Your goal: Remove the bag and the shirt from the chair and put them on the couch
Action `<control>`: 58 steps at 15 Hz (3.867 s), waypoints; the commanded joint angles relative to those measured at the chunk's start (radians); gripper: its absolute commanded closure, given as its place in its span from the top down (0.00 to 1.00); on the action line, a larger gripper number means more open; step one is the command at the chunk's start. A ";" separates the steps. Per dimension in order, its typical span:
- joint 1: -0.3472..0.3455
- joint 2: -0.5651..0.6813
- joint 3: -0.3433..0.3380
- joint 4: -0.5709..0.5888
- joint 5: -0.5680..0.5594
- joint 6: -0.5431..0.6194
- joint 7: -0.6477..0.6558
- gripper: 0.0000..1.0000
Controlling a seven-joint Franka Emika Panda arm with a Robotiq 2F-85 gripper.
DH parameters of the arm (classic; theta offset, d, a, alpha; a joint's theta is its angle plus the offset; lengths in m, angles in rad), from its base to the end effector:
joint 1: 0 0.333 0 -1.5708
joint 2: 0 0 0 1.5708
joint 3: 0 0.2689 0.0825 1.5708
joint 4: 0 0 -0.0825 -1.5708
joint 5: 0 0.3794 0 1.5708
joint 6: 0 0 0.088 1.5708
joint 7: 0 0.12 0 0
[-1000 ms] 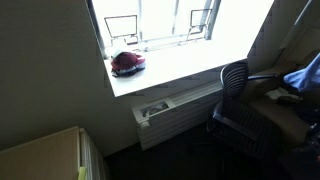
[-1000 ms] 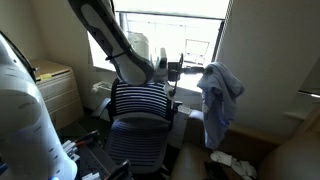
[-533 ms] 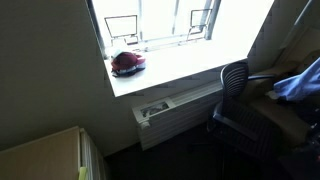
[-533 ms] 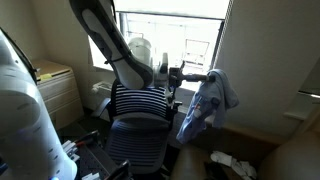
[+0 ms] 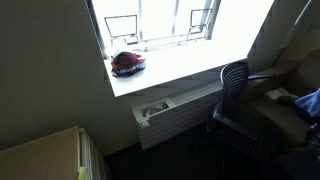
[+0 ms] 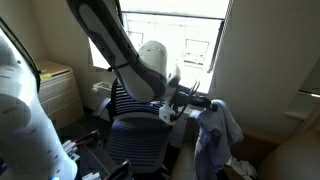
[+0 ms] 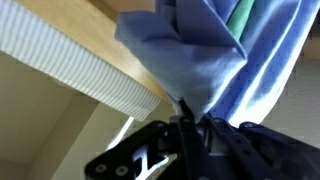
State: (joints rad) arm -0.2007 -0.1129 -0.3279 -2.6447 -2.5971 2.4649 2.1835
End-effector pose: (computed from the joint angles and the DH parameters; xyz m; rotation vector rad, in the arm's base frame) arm 0.3683 -0.2135 0.2244 2.0769 -0.2737 1.0793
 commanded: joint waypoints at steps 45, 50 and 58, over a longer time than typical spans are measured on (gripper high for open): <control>-0.116 0.142 -0.045 0.020 0.275 0.177 -0.282 0.01; -0.116 0.142 -0.045 0.020 0.275 0.177 -0.282 0.01; -0.116 0.142 -0.045 0.020 0.275 0.177 -0.282 0.01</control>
State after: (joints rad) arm -0.2913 0.0306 -0.3993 -2.6238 -2.3270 2.6423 1.9072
